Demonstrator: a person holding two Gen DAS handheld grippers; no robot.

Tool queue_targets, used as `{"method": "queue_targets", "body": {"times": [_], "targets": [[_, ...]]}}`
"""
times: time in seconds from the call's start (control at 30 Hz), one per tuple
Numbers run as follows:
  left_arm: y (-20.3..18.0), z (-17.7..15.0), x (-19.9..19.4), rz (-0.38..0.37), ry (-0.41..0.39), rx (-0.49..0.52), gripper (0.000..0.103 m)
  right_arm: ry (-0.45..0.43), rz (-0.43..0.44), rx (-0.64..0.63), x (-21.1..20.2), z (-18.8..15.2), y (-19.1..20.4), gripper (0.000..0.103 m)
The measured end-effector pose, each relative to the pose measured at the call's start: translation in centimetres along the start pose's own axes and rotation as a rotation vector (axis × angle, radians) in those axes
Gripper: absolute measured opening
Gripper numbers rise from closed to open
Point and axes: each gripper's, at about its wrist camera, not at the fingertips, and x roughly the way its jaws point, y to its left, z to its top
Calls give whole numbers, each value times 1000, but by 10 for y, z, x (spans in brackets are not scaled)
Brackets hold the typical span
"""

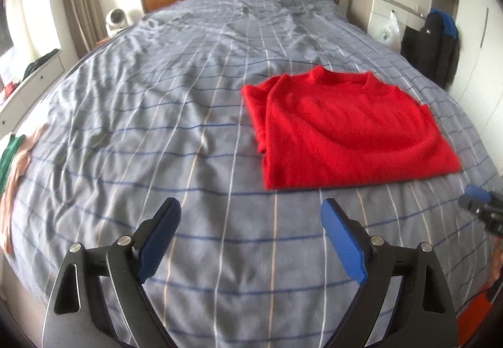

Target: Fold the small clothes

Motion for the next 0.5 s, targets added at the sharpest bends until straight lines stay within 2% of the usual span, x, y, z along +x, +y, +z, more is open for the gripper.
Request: {"method": "queue_targets", "body": {"times": [0.1, 0.2, 0.27, 0.37, 0.5], "targets": [[1, -9, -2, 16, 10, 20, 92, 10, 10, -3, 1, -12, 9, 63], [5, -25, 6, 19, 24, 21, 92, 15, 15, -39, 5, 0, 26, 63], [10, -37, 14, 33, 21, 20, 92, 2, 18, -53, 4, 17, 33, 62], [19, -58, 26, 47, 18, 1, 92, -16, 33, -33, 8, 61, 38, 61], [28, -83, 36, 20, -5, -40, 92, 27, 23, -6, 44, 127, 41, 54]]}}
